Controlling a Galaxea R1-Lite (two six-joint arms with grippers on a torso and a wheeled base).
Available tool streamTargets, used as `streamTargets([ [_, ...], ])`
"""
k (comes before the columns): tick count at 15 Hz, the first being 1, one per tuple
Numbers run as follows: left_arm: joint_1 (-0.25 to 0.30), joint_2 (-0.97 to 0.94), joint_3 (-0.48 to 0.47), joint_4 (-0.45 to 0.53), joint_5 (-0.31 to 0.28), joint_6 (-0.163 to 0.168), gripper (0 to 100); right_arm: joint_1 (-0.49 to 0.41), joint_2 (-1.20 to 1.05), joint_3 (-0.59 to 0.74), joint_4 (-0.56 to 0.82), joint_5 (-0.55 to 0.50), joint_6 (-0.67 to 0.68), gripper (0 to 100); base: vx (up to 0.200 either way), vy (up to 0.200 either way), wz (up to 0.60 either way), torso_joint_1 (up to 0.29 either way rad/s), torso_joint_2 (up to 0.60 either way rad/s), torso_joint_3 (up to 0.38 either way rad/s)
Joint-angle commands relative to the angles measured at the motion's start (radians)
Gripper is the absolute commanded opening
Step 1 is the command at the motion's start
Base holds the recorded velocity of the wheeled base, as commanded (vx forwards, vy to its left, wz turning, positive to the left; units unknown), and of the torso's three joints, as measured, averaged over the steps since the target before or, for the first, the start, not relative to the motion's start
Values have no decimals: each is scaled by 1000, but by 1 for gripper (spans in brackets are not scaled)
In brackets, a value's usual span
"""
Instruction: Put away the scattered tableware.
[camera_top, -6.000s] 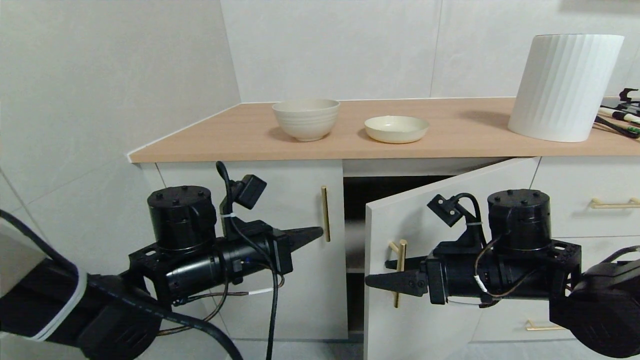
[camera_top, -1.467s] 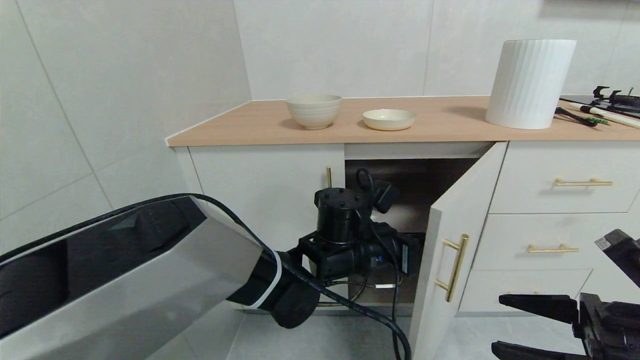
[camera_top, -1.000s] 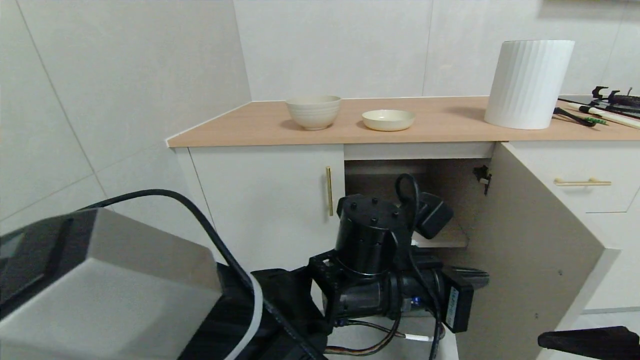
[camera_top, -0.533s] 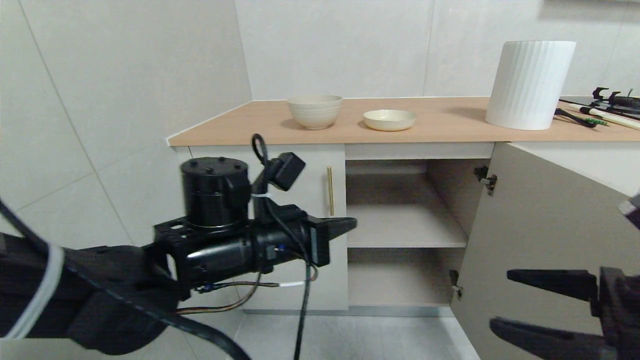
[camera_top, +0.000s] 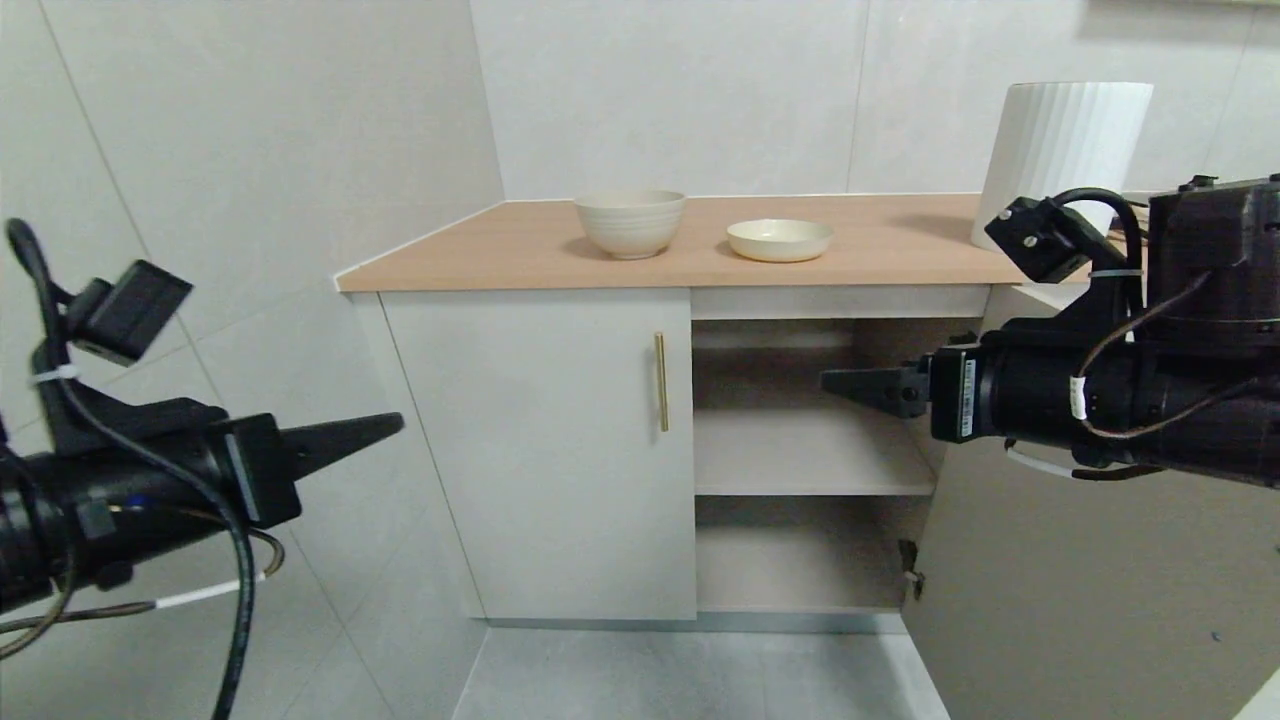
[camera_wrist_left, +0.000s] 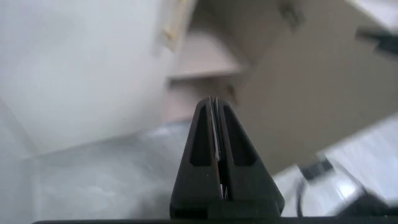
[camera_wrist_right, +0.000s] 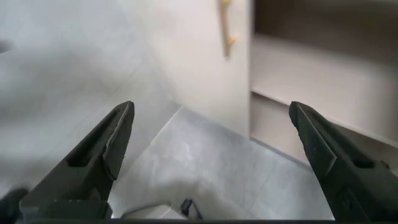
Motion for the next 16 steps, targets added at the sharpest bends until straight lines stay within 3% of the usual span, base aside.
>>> streamTargets([
  [1,42,-56,-27,25,-1,-1,0,-9,44,-17,4,-6,6,100,0,0,0,0,0,0],
  [3,42,-53,-33,49,0,-1,0,-9,20,9,8,-21,8,100,0,0,0,0,0,0],
  [4,42,-50,-44,48,-1,-2,100,-8,16,11,10,-41,8,100,0,0,0,0,0,0],
  [13,53,-50,-39,-31,-1,-5,100,-6,12,11,8,-72,8,100,0,0,0,0,0,0],
  [16,71,-48,-44,-27,-1,-7,100,-3,4,12,8,-72,8,100,200,0,0,-1,5,1],
])
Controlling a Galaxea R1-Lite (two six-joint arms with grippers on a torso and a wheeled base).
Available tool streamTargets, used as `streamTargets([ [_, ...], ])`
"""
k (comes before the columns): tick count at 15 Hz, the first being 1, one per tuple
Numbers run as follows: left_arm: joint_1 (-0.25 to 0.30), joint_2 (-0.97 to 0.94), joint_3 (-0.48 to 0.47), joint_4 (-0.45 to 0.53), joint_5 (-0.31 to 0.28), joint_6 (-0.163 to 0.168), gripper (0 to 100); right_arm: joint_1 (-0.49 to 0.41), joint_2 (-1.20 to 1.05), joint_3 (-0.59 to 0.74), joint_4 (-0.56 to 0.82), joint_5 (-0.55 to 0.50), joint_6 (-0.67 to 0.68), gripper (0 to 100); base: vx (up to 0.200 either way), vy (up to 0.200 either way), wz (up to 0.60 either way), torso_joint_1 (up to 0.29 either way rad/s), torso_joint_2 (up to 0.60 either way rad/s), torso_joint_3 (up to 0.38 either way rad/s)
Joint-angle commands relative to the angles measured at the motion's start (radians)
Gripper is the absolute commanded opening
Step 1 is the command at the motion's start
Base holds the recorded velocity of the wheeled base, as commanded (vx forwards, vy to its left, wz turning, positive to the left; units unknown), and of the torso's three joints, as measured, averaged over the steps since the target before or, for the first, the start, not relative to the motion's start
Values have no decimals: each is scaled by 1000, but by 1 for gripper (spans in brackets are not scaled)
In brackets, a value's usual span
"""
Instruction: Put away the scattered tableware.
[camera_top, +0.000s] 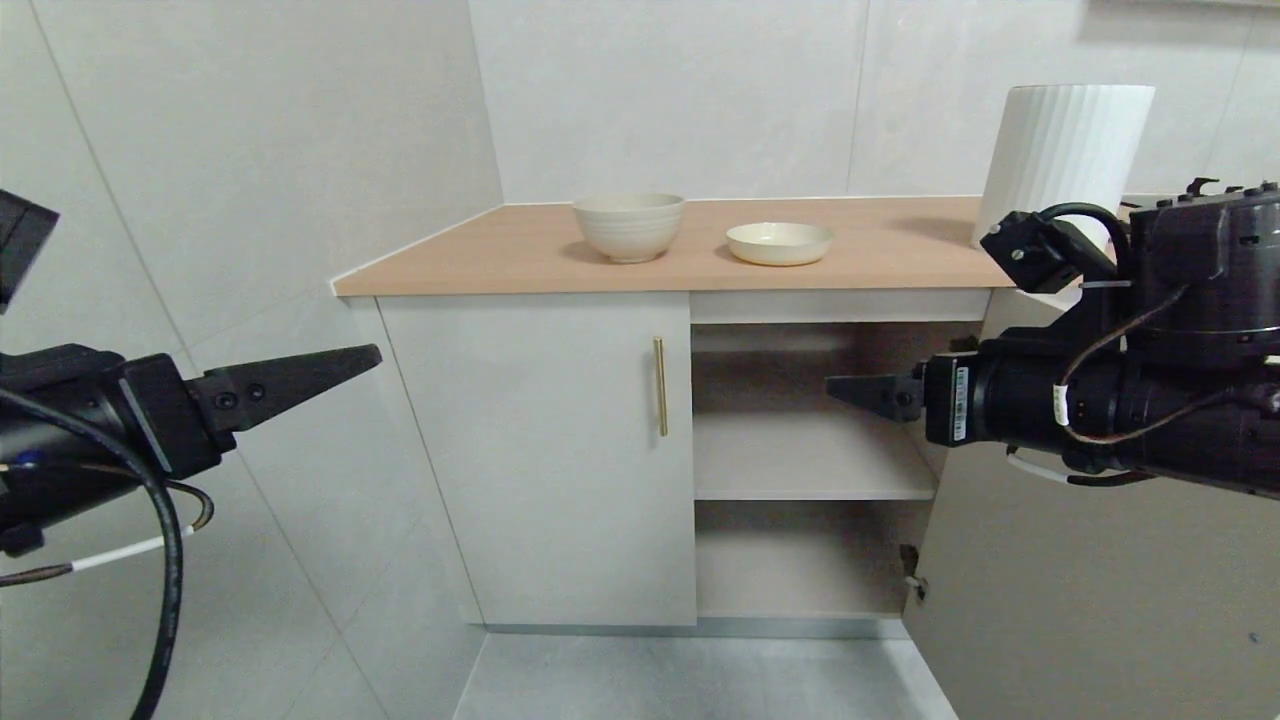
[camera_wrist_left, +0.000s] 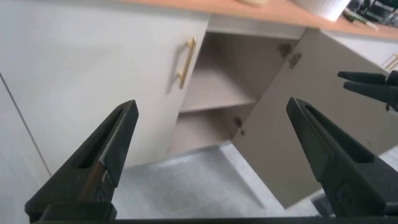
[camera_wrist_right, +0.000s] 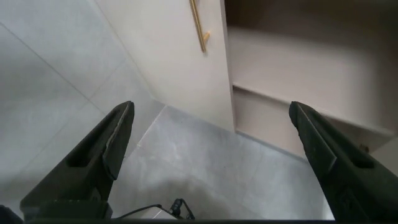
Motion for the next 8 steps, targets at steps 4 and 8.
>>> streamTargets([
  [4,20,11,-3,-3,-1,-1,100,5,-4,3,1,1,0,100,200,0,0,4,5,2],
  [8,39,22,-5,-6,-4,-1,100,5,-5,3,1,2,1,100,200,0,0,4,1,2],
])
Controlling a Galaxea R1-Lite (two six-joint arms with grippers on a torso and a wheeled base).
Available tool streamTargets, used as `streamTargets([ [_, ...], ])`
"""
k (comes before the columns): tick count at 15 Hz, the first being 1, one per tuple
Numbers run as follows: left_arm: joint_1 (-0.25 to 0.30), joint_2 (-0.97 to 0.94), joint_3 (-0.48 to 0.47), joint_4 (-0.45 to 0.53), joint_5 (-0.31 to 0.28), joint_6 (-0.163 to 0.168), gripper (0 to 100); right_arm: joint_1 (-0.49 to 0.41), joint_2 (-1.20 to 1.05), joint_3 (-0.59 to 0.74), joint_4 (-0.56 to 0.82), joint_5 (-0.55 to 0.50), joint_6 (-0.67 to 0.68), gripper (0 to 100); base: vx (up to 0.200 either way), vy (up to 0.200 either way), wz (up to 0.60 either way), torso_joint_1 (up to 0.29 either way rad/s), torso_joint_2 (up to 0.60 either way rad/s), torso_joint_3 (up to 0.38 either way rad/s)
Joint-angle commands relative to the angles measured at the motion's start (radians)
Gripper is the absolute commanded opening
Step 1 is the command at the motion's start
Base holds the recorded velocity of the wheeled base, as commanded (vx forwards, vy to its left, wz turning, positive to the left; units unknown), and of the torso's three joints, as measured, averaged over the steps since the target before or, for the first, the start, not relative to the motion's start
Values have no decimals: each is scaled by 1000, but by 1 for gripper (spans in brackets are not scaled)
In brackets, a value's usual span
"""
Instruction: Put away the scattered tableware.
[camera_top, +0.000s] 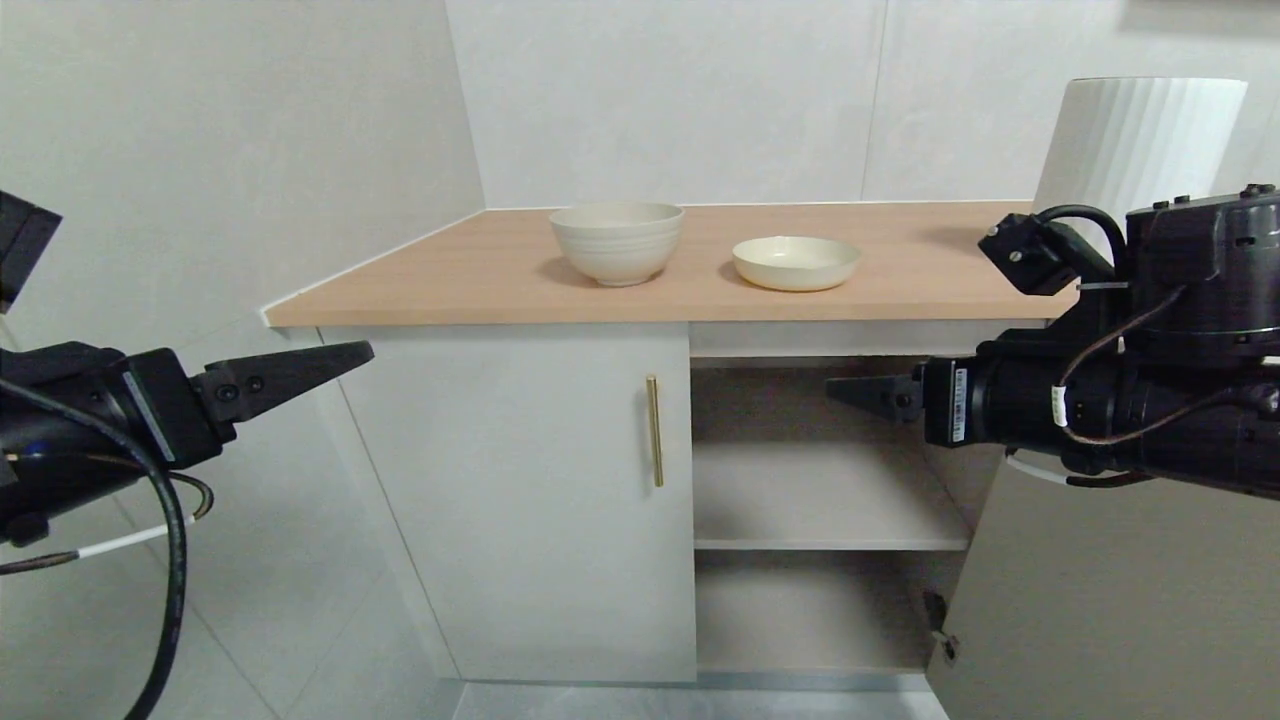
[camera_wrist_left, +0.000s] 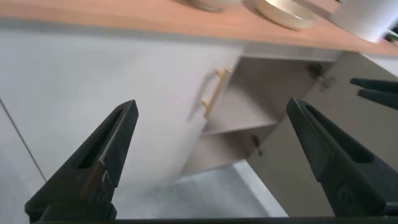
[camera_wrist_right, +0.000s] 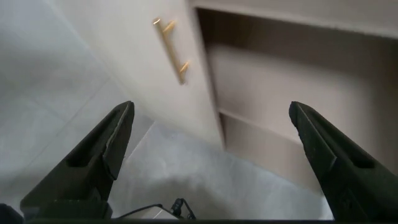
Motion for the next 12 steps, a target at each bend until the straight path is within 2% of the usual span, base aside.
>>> streamTargets([
  [1,3,9,-1,-1,0,0,100,2,-5,-1,-1,6,6,100,200,0,0,7,2,7],
  [7,3,-5,-1,-3,0,0,100,25,-45,1,38,12,55,100,0,0,0,0,0,0],
  [12,3,-4,1,-3,-1,0,100,25,-45,35,-8,11,49,100,0,0,0,0,0,0],
])
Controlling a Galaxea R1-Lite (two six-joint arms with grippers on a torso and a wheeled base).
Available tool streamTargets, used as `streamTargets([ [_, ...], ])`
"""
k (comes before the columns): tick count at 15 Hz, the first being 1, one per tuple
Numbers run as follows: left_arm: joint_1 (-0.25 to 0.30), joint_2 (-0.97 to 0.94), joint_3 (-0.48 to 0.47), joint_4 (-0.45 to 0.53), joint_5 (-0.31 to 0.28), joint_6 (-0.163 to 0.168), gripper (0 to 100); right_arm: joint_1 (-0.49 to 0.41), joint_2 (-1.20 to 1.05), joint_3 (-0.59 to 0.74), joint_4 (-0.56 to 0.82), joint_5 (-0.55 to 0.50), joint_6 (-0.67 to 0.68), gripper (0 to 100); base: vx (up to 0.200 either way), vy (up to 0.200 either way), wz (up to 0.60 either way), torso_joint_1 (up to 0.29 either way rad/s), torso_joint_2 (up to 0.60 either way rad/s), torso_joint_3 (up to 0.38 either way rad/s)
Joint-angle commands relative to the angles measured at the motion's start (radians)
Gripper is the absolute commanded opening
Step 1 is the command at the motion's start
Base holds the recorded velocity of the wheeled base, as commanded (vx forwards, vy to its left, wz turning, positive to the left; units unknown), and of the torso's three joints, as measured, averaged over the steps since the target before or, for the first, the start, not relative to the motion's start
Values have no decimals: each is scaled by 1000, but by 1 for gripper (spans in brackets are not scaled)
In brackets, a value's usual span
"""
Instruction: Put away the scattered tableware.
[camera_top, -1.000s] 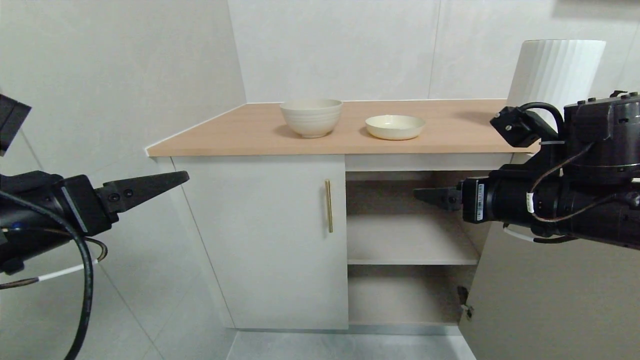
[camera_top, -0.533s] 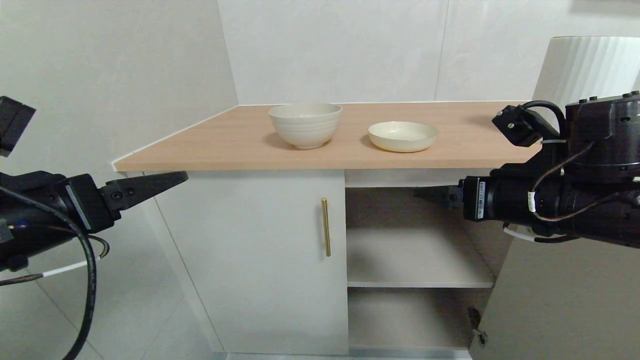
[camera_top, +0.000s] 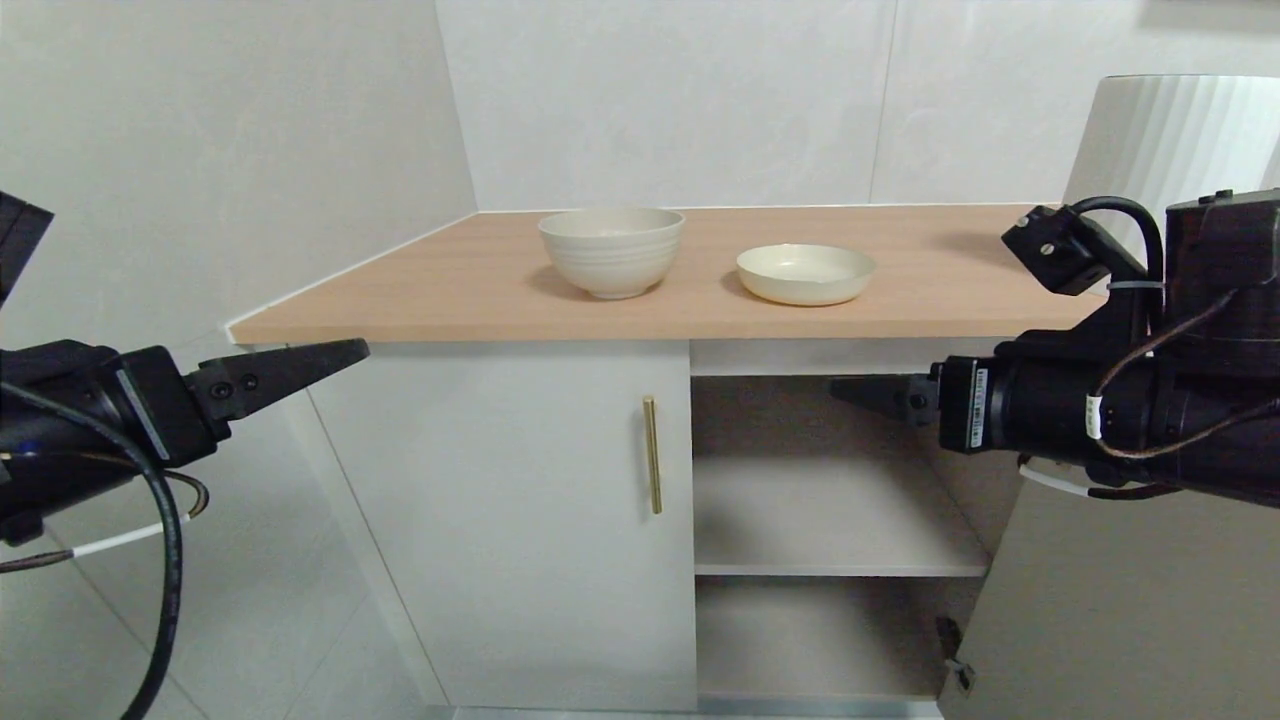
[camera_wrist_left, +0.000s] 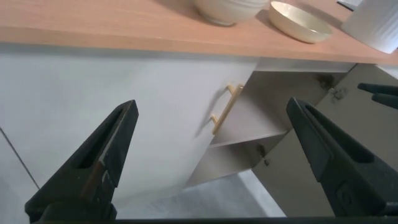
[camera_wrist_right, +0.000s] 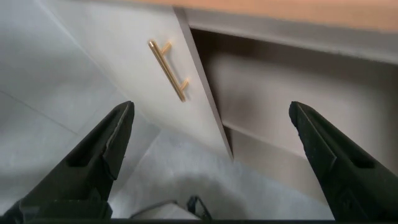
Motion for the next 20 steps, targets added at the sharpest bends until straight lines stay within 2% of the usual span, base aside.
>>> streamTargets([
  [1,0,6,2,-1,-1,0,100,0,7,9,-21,-1,-2,100,0,0,0,0,0,0],
  [4,0,16,4,1,-1,-2,100,-2,18,14,-32,-1,-2,100,0,0,0,0,0,0],
  [8,-2,42,13,1,-6,-2,100,-8,23,14,-33,-1,-14,100,0,0,0,58,-234,-240],
  [12,-2,91,42,-2,-14,0,100,-11,47,12,-35,0,-13,100,0,0,0,176,-522,-295],
  [14,-2,160,63,-44,-32,-3,100,-25,78,12,-70,0,-13,100,0,0,0,176,-474,-290],
  [17,-16,239,106,-172,-24,-3,100,-40,92,14,-91,0,-14,100,0,0,0,189,-473,-281],
  [19,-48,225,96,-179,-21,-5,100,-40,92,26,-93,-1,-37,100,0,0,0,186,-432,-256],
  [20,-66,223,60,-169,-21,-5,100,-40,93,30,-96,-4,-59,100,0,0,0,90,-222,-124],
])
